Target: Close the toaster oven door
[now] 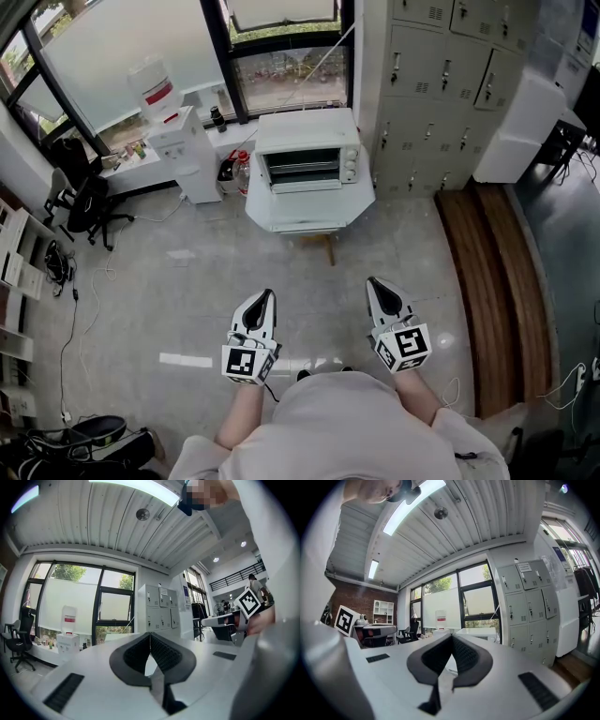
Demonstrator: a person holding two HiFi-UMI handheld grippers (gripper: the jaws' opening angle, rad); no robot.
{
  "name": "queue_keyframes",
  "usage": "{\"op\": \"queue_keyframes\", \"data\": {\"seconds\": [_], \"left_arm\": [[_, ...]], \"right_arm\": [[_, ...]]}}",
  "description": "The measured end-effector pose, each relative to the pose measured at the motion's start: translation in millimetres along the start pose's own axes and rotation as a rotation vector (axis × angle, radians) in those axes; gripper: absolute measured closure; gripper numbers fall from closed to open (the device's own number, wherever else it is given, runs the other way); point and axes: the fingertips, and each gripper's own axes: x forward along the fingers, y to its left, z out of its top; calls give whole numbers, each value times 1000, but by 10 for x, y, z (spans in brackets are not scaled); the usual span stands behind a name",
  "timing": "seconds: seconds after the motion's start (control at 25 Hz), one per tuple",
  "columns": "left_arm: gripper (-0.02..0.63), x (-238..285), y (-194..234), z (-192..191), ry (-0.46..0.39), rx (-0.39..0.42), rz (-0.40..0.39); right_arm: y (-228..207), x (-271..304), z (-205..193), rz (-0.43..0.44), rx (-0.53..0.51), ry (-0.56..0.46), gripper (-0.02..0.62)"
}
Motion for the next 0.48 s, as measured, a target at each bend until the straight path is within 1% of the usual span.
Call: {"op": "queue_keyframes", "data": {"seconds": [0.12, 0.28, 0.48], "left_arm": [[585, 38, -89, 9, 1, -7, -2], [585, 78, -190, -14, -3, -61, 13], [586, 66, -263, -26, -2, -53, 47]], "right_arm": [[-84, -19, 2, 11, 2, 2, 588], [-217, -59, -3, 30, -2, 6, 588], [-319, -72, -23, 56, -3, 5, 588]]}}
